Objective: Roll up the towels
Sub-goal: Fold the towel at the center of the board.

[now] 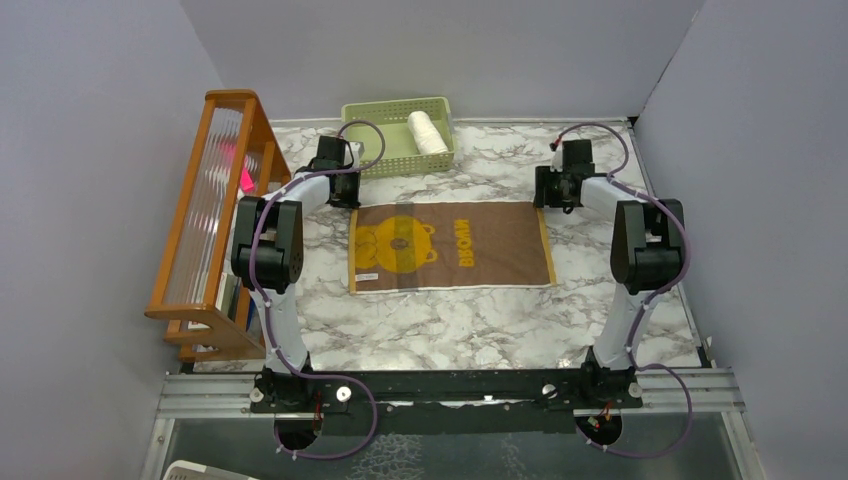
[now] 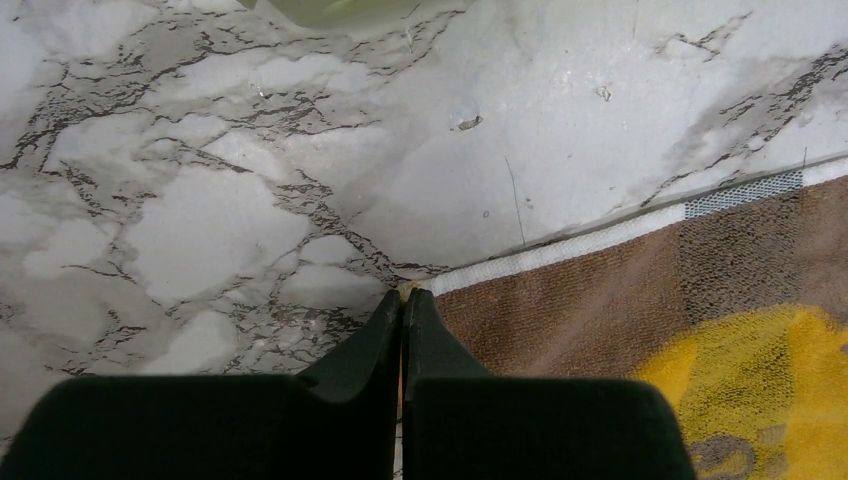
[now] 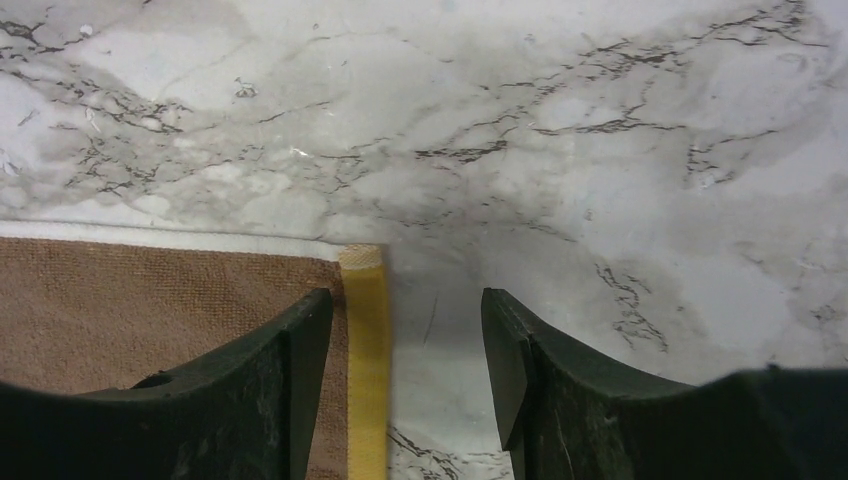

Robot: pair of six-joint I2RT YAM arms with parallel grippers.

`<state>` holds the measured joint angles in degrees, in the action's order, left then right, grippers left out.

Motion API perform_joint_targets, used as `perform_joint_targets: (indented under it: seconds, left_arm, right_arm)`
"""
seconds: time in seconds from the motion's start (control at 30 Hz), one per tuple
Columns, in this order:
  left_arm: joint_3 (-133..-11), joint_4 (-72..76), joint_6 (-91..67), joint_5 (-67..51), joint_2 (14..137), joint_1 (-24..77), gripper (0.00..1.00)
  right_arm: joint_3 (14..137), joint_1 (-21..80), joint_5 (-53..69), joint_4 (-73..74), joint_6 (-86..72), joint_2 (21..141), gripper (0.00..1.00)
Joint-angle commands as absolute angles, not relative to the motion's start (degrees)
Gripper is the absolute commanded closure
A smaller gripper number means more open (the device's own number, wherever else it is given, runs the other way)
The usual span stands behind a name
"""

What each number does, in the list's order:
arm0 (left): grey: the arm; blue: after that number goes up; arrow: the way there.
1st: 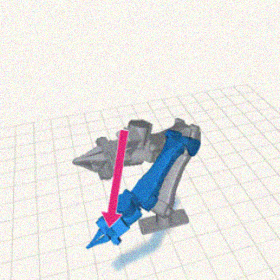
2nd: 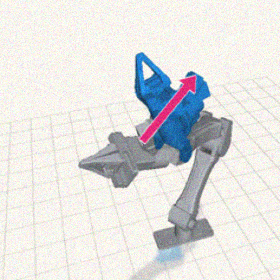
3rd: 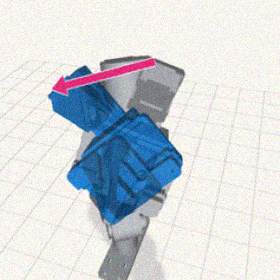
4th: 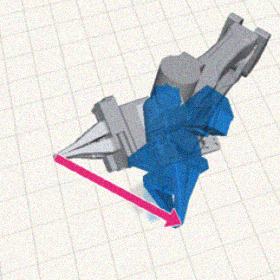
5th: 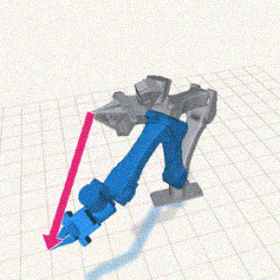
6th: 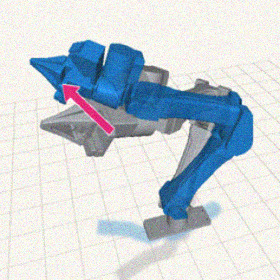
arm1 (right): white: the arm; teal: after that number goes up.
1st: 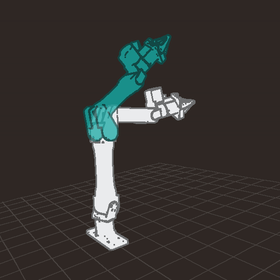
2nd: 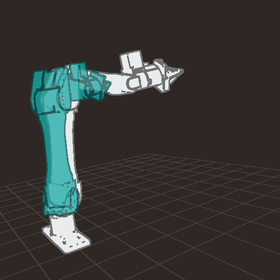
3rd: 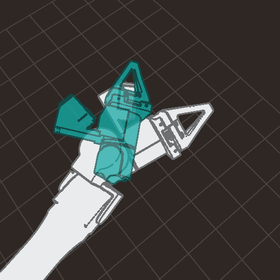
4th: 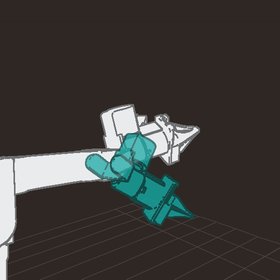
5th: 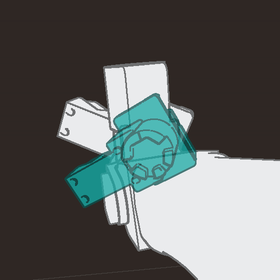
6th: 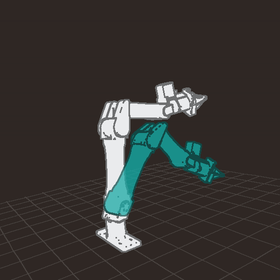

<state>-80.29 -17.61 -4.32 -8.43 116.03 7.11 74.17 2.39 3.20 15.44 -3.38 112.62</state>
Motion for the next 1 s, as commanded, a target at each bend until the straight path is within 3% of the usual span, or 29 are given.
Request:
perform_joint_targets:
  seconds: [0.0, 0.4, 0.67, 0.97]
  left_arm:
    - [-80.25, -18.29, -3.78, -8.04, 115.33, 6.69, 1.0]
    - [-80.16, -18.33, -3.77, -7.76, 115.4, 6.5, 1.0]
    - [-80.41, -18.55, -3.52, -6.94, 115.06, 5.35, 1.0]
    - [-83.74, -17.56, -3.47, -5.74, 114.45, 4.58, 1.0]
  right_arm:
    - [76.26, 3.65, 4.61, 15.83, -1.1, 114.42, 0.44]
    - [79.28, 6.41, -2.65, 18.78, -1.04, 118.65, 0.6]
    - [78.83, 5.75, 0.13, 18.39, -4.83, 119.95, 0.99]
    - [76.29, 5.45, -0.62, 13.21, -11.6, 111.93, 0.99]
